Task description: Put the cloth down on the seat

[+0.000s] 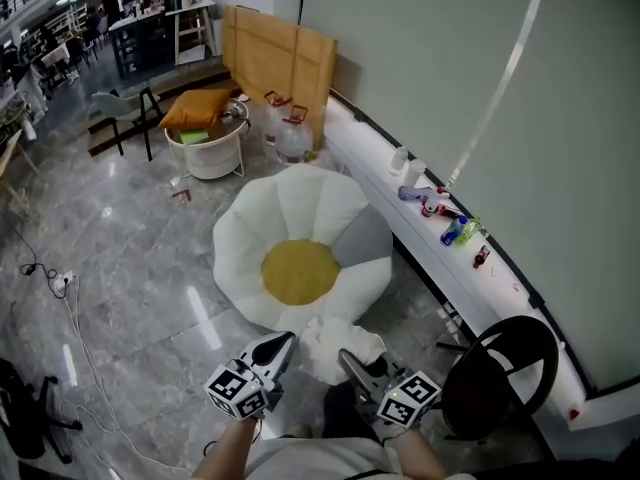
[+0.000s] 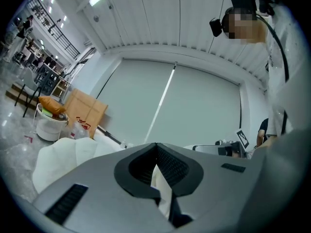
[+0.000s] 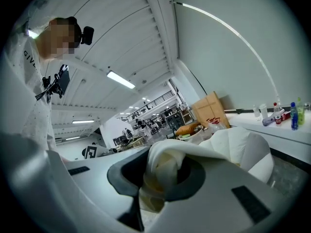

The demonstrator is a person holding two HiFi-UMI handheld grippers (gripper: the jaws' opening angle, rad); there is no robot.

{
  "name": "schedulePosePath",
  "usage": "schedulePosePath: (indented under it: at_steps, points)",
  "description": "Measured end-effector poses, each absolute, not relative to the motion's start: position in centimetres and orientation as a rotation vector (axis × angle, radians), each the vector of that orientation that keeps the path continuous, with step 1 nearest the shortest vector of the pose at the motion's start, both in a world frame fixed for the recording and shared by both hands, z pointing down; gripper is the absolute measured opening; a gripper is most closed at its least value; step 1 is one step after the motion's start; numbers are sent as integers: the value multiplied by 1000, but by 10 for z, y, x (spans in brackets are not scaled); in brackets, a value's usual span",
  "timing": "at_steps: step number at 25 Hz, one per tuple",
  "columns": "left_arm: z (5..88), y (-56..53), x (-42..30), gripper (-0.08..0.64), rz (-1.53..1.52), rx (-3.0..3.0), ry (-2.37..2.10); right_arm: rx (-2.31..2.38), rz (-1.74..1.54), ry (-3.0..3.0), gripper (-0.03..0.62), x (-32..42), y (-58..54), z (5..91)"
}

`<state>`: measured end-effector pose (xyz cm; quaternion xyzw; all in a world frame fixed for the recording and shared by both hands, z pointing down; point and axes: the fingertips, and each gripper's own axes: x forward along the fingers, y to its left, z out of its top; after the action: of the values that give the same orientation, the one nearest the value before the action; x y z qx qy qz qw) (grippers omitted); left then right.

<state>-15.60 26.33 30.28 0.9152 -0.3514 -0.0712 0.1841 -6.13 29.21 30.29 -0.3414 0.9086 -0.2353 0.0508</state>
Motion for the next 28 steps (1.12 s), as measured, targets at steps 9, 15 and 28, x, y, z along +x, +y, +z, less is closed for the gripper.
schedulePosePath:
  at_steps: [9, 15, 28]
  points:
    - [309, 158, -128, 12, -222, 2543, -1099, -825, -732, 2877, 75, -44, 196, 309]
    - [320, 71, -89, 12, -227, 2510, -1140, -716, -754, 2941, 75, -15, 116, 322]
    - [349, -66, -43, 13, -215, 2456, -1219, -700, -813, 2961, 75, 37, -33, 360]
